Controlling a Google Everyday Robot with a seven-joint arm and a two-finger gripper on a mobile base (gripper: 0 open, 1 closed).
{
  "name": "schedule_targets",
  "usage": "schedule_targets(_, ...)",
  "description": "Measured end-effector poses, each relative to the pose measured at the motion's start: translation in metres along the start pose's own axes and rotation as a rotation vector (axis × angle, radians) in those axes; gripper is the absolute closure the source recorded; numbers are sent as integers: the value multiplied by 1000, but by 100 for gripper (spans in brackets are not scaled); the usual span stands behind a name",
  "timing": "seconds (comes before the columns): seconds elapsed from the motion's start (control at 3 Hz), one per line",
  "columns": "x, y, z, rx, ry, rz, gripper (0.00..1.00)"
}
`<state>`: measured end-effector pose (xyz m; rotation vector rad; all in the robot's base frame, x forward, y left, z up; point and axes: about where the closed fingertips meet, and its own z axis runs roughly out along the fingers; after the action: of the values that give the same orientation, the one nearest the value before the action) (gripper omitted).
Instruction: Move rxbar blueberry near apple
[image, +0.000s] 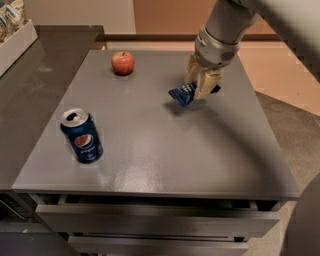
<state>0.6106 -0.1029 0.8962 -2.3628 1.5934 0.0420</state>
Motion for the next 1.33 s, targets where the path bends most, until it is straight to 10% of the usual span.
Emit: schedule_targets(1.33,-67,-106,52,131,-98,-92,100)
